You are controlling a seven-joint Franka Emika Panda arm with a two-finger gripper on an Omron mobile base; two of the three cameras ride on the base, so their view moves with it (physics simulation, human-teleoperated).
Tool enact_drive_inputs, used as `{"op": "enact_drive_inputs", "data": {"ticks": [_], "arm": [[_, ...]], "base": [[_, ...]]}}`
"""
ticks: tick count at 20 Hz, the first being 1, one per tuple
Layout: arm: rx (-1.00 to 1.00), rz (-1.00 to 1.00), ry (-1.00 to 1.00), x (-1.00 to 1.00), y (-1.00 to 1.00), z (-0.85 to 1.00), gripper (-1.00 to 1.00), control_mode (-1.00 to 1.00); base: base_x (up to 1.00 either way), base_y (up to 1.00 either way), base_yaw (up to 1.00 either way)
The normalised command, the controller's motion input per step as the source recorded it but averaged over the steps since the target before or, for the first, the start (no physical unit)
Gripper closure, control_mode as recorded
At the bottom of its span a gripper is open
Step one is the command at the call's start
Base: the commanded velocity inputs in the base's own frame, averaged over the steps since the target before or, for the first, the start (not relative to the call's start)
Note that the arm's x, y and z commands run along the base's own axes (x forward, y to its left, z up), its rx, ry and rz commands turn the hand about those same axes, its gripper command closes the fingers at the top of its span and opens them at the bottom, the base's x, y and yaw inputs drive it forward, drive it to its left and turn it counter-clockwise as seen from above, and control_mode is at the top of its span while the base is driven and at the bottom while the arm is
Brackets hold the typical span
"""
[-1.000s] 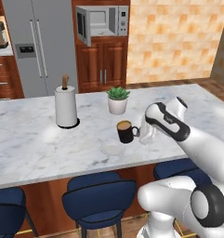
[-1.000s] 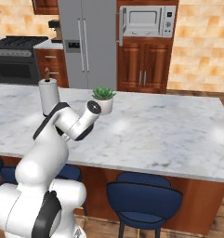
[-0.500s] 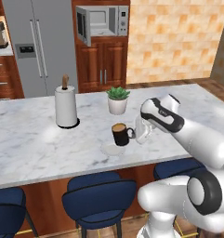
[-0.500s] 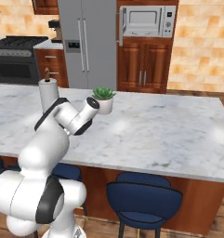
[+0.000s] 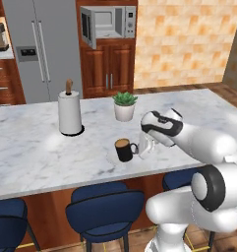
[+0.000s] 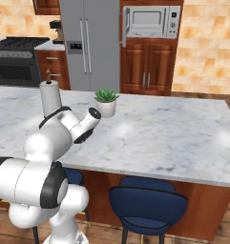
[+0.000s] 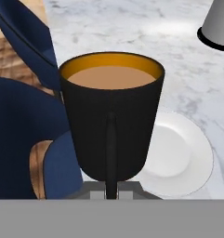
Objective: Pick the cup of tea, navigate to the dining table, and place it on the saucer.
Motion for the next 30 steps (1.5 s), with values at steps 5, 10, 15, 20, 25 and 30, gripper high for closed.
{"op": "enact_drive_inputs", "data": {"ticks": [5,10,15,20,25,30], "arm": [[0.0,0.0,0.0,0.06,0.0,-0.2,1.0,-1.0],[0.04,0.0,0.0,0.1,0.0,0.0,1.0,-1.0],[0.05,0.0,0.0,0.16,0.0,0.0,1.0,-1.0],[0.04,0.0,0.0,0.24,0.0,-0.03,1.0,-1.0],[0.01,0.0,0.0,0.09,0.0,-0.21,1.0,-1.0],[0.0,0.0,0.0,0.0,0.0,-0.29,1.0,-1.0]], "base": [[0.0,0.0,0.0],[0.0,0.0,0.0],[0.0,0.0,0.0],[0.0,0.0,0.0],[0.0,0.0,0.0],[0.0,0.0,0.0]]}}
